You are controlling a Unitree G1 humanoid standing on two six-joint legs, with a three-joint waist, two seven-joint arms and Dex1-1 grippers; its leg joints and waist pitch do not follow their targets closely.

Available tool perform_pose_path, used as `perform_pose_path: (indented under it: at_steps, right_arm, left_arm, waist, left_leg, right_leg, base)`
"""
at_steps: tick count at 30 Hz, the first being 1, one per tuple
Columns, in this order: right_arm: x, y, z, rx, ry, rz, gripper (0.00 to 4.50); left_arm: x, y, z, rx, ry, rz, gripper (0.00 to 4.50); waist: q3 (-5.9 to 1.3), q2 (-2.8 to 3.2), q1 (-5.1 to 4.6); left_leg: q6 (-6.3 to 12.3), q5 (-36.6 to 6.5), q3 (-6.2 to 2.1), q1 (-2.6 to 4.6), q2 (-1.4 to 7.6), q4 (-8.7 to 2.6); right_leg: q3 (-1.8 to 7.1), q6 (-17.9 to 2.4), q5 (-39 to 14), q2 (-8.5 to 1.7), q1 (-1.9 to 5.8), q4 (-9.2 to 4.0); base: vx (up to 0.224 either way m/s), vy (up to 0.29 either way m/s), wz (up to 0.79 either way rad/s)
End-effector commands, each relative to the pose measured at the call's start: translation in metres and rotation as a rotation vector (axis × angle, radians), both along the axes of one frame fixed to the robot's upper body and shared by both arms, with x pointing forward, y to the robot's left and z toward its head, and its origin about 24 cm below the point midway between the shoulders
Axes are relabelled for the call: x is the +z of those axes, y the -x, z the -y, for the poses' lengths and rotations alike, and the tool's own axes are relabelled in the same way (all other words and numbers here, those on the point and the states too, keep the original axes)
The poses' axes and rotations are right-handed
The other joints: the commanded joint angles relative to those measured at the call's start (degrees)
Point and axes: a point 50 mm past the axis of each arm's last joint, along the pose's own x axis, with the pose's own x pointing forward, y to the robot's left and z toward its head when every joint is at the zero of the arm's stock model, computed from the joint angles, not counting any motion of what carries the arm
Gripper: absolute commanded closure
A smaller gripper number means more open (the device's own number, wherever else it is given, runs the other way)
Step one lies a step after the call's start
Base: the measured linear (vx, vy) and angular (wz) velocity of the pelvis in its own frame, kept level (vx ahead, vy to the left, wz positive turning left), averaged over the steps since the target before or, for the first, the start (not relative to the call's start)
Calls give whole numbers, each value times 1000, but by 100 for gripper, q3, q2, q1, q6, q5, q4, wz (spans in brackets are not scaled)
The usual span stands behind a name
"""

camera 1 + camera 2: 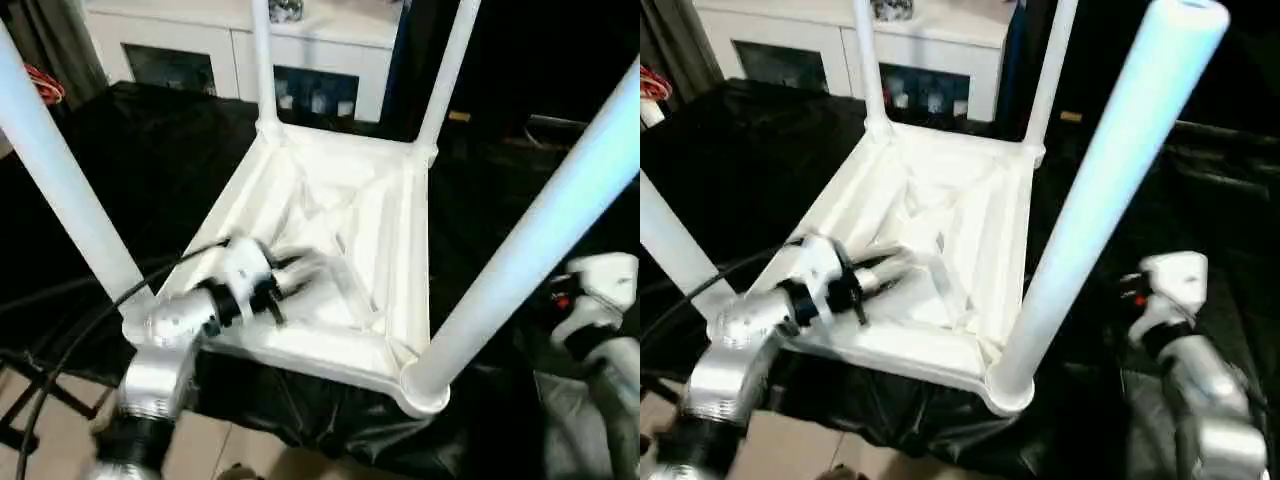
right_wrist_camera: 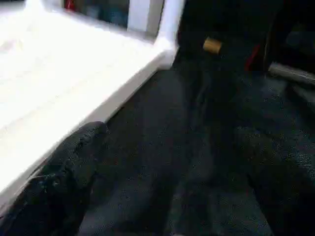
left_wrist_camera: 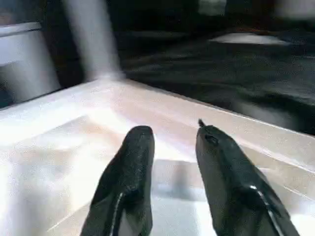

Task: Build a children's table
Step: Rotate leg to tighten

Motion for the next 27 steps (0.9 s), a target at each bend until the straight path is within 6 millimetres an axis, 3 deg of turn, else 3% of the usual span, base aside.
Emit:
perform_pose_path:
  at_steps: [1, 3, 5, 7, 8, 9, 10, 11, 12, 13, 14, 15, 16, 17, 18, 19, 20, 21, 22, 23, 24, 25, 26, 27]
  right_arm:
    - [-10, 5, -16, 29, -13, -62, 0]
    - [-19, 9, -28, 49, -40, -68, 0]
    - [-33, 11, -39, 10, -63, -60, 0]
    - [-36, 11, -42, -2, -63, -63, 0]
    - [-38, 11, -47, -36, -101, -65, 0]
    - [-39, 11, -51, -69, -143, -68, 0]
    - [-39, 11, -53, -80, -155, -72, 0]
    - [-39, 13, -54, -76, -155, -78, 0]
    - [-39, 13, -55, -72, -154, -80, 0]
    - [-40, 14, -56, -67, -152, -82, 0]
    - [-41, 15, -55, -62, -142, -83, 0]
    - [-41, 15, -54, -62, -136, -79, 0]
    - [-41, 15, -54, -62, -136, -79, 0]
    - [-40, 14, -52, -69, -139, -70, 0]
    - [-39, 12, -49, -87, -143, -56, 0]
    - [-39, 12, -48, -88, -143, -55, 0]
    - [-37, 11, -43, -108, -153, -42, 0]
    - [-36, 11, -41, -110, -156, -39, 0]
    - [-35, 11, -38, -103, -158, -37, 0]
    - [-34, 11, -37, -93, -159, -36, 0]
    - [-31, 11, -35, -58, -160, -34, 0]
    - [-30, 11, -34, -30, -153, -34, 0]
    - [-29, 11, -30, -1, -130, -37, 0]
    - [-29, 11, -25, 19, -115, -39, 0]
  left_arm:
    - [4, 1, -4, 132, 28, -4, 261]
    - [3, 6, -6, 227, 51, 24, 261]
    - [-7, 15, -6, 329, 43, 13, 261]
    - [-9, 18, -6, 339, 33, 11, 261]
    - [-9, 20, -6, 354, 22, 8, 261]
    - [-8, 21, -8, 375, 47, -6, 261]
    - [-6, 21, -10, 406, 58, -14, 261]
    - [-4, 21, -14, 429, 61, -16, 261]
    - [-3, 22, -15, 438, 58, -15, 261]
    - [-3, 22, -17, 441, 53, -11, 261]
    - [-1, 25, -19, 443, 43, 16, 261]
    - [0, 27, -20, 442, 41, 30, 261]
    - [0, 27, -20, 442, 41, 30, 261]
    - [0, 30, -23, 455, 9, 52, 261]
    - [-3, 36, -26, 459, -39, 64, 261]
    - [-3, 36, -26, 460, -40, 65, 261]
    - [-5, 44, -29, 491, -32, 67, 261]
    - [-4, 47, -31, 513, -10, 66, 261]
    - [-2, 51, -33, 540, 10, 73, 261]
    - [-2, 53, -34, 553, 24, 63, 261]
    - [-2, 57, -36, 577, 40, 53, 261]
    - [-2, 60, -37, 590, 41, 58, 261]
    - [-3, 64, -39, 601, 42, 54, 234]
    - [-3, 68, -40, 613, 36, 57, 228]
  waist:
    - [-276, -21, 1]
    - [-250, -49, -28]
    - [-253, -2, -14]
    - [-234, -27, -23]
    - [-244, -21, -8]
    - [-255, -35, -59]
    - [-267, -72, -35]
    - [-288, -88, -25]
    - [-316, -131, 22]
    - [-316, -153, 49]
    - [-270, -216, 163]
    - [-248, -262, 245]
    - [-229, -265, 280]
    - [-189, -309, 238]
    - [-100, -244, 126]
    - [-149, 70, -125]
    - [-247, 281, -171]
    - [-258, 379, -289]
    - [-233, 423, -274]
    - [-246, 426, -280]
    - [-390, 396, -294]
    - [-390, 396, -294]
    - [-394, 233, -273]
    - [-356, 166, -221]
  left_leg:
    - [47, -1755, 26, 25, 6, -417]
    - [39, -2007, 13, 0, -2, -435]
    - [15, -2127, -7, 0, -8, -447]
    - [-3, -2253, -20, -8, -29, -457]
    - [-317, -2474, 133, 276, -30, -268]
    - [-543, -2715, 256, 331, -107, -141]
    - [-484, -2718, 306, 293, -137, -89]
    - [-405, -2703, 303, 252, -148, -83]
    - [-186, -2500, 312, 107, -195, -53]
    - [-36, -2434, 309, 47, -248, 22]
    - [403, -2290, 123, -70, -342, 407]
    - [558, -1876, -162, -237, -421, 663]
    - [554, -1722, -302, -289, -435, 762]
    - [465, -1579, -418, -300, -470, 752]
    - [600, -1464, -611, -352, -378, -4]
    - [682, -2102, -745, -24, -160, -380]
    - [217, -2530, -871, 43, -6, -450]
    - [-394, -1957, -1138, 114, 302, -528]
    - [-537, -1482, -1228, 136, 523, -576]
    - [-600, -876, -1299, 176, 688, -576]
    - [69, 826, -1286, 329, 608, -261]
    - [69, 826, -1286, 329, 608, -261]
    - [1225, 2267, -1260, 299, 404, -158]
    - [1471, 2205, -1112, 173, 243, -101]
  right_leg:
    - [113, -617, -1868, -148, 216, -450]
    - [113, -492, -2107, -131, 179, -511]
    - [110, -420, -2254, -146, 176, -526]
    - [101, -301, -2477, -139, 161, -557]
    - [218, -211, -2700, 32, -122, -652]
    - [314, -104, -2750, 277, -282, -660]
    - [404, -72, -2784, 264, -298, -654]
    - [507, -78, -2792, 234, -269, -597]
    - [712, -112, -2605, 194, -130, -509]
    - [856, -146, -2604, 141, -85, -526]
    - [1469, -270, -3274, -186, 39, -735]
    - [1938, -331, -3904, -482, 300, -854]
    - [2108, -409, -3997, -516, 333, -897]
    - [2133, -457, -3998, -357, 305, -885]
    - [1425, -591, -3248, 94, 220, -615]
    - [763, -626, -2023, 584, -172, -165]
    - [475, -638, -749, 449, -101, 170]
    - [221, -574, -76, 331, -56, 337]
    - [124, -521, -204, 268, -135, 414]
    - [52, -438, -422, 231, -228, 568]
    - [-5, -84, -913, 130, -224, 646]
    - [-5, -84, -913, 130, -224, 646]
    - [128, 15, -720, 2, -20, 374]
    - [212, 33, -526, -88, 108, 149]
  base:
    - [0, 0, 0]
    - [0, 0, 0]
    - [0, 0, 0]
    - [0, 0, 0]
    - [-59, -3, -16]
    - [-59, -3, -16]
    - [-73, -27, -40]
    - [19, 23, -53]
    - [19, 23, -53]
    - [39, 74, -54]
    - [-5, 99, -51]
    - [-5, 99, -51]
    - [-5, 186, -65]
    - [-7, 230, -73]
    - [-7, 230, -73]
    - [-10, 222, -39]
    - [5, 212, 0]
    - [5, 212, 0]
    - [-3, 175, 5]
    - [-17, 107, 1]
    - [-17, 107, 1]
    - [-29, 52, -6]
    - [-49, -10, -18]
    - [-49, -10, -18]
